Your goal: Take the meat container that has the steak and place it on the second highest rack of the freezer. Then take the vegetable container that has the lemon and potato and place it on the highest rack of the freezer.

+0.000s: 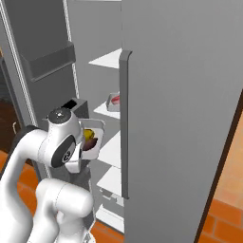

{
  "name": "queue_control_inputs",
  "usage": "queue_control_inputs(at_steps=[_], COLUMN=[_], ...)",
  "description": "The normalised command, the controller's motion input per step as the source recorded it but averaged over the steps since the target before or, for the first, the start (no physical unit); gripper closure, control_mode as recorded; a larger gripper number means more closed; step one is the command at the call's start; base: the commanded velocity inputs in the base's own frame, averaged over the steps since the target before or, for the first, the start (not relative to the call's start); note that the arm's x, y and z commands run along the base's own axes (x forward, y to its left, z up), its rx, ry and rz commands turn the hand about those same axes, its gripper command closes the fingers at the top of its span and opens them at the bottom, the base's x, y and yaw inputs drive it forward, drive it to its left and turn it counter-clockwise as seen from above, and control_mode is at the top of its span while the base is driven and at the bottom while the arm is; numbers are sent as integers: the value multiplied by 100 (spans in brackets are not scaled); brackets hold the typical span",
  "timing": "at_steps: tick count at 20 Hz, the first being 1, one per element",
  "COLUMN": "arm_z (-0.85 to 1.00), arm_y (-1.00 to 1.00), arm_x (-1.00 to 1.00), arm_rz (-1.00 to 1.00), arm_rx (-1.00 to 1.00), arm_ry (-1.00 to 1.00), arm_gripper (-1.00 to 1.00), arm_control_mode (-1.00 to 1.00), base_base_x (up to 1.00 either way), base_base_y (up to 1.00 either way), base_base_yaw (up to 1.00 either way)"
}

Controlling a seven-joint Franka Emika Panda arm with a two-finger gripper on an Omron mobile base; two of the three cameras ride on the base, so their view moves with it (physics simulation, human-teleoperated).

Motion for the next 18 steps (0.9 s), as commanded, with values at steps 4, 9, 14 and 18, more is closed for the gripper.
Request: queue_control_inputs(at_steps=[4,9,14,18], arm_z=[0,20,91,100], arm_y=[0,0,0,3], arm_x=[10,27,2,0], arm_rz=[4,0,-5,-15], arm_rx=[0,0,3,3], arm_ry=[-1,-15,-3,1], arm_gripper=[100,100,100,100], arm_control_mode=[-100,-100,-100,-100], base_base_x=[5,0,0,0], base_base_y=[6,0,0,0], base_base_yaw=[6,0,0,0])
